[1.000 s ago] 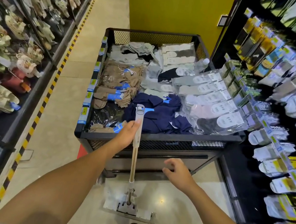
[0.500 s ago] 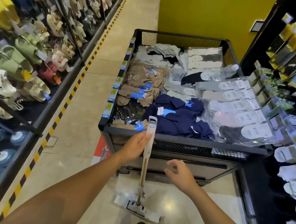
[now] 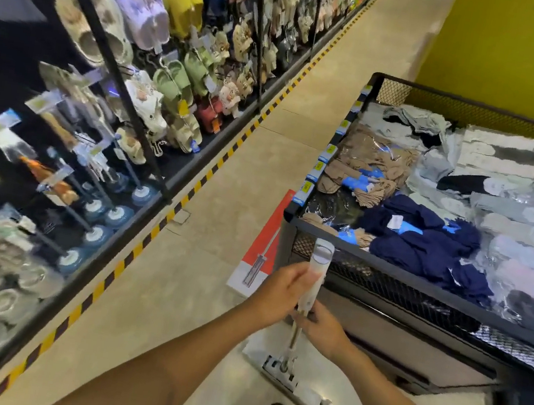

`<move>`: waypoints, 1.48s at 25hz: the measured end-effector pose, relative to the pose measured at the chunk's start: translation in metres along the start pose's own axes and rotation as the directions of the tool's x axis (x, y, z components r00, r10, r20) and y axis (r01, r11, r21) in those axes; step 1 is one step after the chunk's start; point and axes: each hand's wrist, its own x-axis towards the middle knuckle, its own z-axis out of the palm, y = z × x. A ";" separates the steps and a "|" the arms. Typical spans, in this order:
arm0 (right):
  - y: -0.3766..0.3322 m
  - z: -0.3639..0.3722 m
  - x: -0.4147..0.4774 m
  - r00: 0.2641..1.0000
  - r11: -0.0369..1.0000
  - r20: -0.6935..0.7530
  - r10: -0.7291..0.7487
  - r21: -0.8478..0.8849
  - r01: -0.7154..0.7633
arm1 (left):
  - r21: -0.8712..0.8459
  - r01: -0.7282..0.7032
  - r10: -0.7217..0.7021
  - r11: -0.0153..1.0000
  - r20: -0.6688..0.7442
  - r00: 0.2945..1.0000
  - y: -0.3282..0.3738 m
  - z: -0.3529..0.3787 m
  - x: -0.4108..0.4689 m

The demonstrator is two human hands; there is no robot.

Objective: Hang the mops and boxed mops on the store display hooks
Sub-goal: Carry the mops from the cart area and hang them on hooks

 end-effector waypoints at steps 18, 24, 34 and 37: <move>-0.267 0.317 -0.086 0.852 0.899 0.387 -0.353 -0.114 0.424 | -0.134 -0.026 -0.091 0.991 -0.790 0.606 -0.061 -0.280 -0.320; -0.341 0.464 -0.130 0.662 0.811 0.645 -0.381 -0.110 0.574 | -0.173 -0.137 -0.106 0.975 -0.912 0.397 -0.075 -0.360 -0.460; -0.459 0.680 -0.215 0.248 0.684 0.910 -0.333 0.052 0.727 | -0.102 -0.159 -0.100 0.982 -0.995 0.024 -0.077 -0.484 -0.657; -0.489 0.737 -0.236 0.090 0.658 0.936 -0.340 0.168 0.734 | -0.090 -0.117 -0.096 0.989 -0.994 -0.046 -0.084 -0.520 -0.704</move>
